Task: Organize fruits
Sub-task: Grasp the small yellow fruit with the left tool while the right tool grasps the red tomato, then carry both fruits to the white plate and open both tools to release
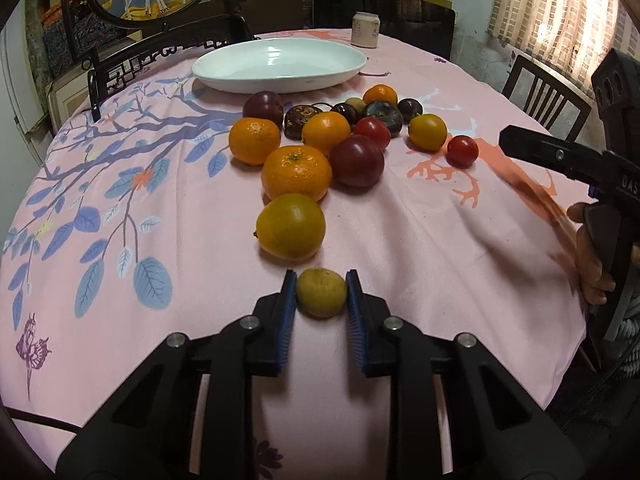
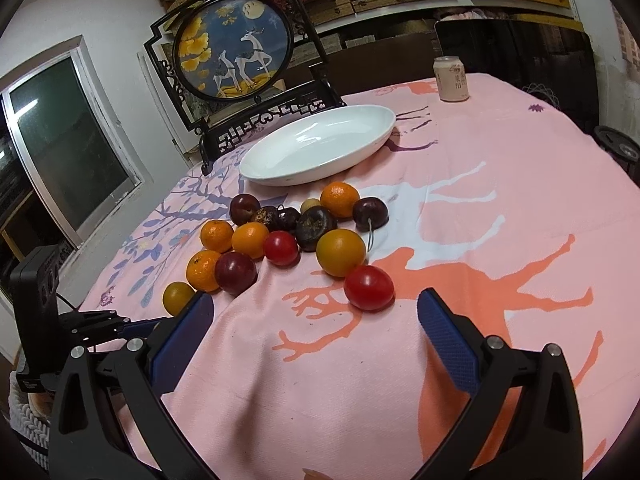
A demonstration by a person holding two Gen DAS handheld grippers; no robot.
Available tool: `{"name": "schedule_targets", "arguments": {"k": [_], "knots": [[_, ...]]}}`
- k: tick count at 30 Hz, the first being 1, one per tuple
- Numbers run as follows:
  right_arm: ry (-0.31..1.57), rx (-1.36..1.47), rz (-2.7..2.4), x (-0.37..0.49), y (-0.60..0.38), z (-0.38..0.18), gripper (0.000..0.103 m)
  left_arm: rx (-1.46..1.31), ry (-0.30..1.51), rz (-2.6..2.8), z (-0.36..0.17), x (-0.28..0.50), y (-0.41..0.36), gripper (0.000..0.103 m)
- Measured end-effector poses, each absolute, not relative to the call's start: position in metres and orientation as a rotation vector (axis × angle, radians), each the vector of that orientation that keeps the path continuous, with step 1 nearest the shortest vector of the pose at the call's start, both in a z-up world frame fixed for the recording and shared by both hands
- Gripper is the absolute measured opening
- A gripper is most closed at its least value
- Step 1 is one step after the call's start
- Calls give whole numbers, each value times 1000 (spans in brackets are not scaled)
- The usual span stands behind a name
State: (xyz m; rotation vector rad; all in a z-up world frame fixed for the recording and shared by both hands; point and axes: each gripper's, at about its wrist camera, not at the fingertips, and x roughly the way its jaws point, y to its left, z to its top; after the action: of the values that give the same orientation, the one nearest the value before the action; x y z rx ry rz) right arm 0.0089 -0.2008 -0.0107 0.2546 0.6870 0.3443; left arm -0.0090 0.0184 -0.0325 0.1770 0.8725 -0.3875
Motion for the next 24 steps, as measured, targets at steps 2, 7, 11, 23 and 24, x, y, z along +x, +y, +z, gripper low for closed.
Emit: {"name": "schedule_targets", "arguments": {"k": [2,7,11,23,24], "knots": [[719,183,353,15,-196,-11,102,174,861,-385,-34,-12,20,25],[752,8,351,32,-192,-6,90,138,849,-396,-35,-9,24,25],[820,6,374,50,-199,-14,69,118,857,-410,-34,-6,27,25],[877,36,413,60,-213,-9,31,118,824,-428,-1,16,27,25],[862,45,412,64,-215,-2,31,110,817,-438,6,24,26,25]]}}
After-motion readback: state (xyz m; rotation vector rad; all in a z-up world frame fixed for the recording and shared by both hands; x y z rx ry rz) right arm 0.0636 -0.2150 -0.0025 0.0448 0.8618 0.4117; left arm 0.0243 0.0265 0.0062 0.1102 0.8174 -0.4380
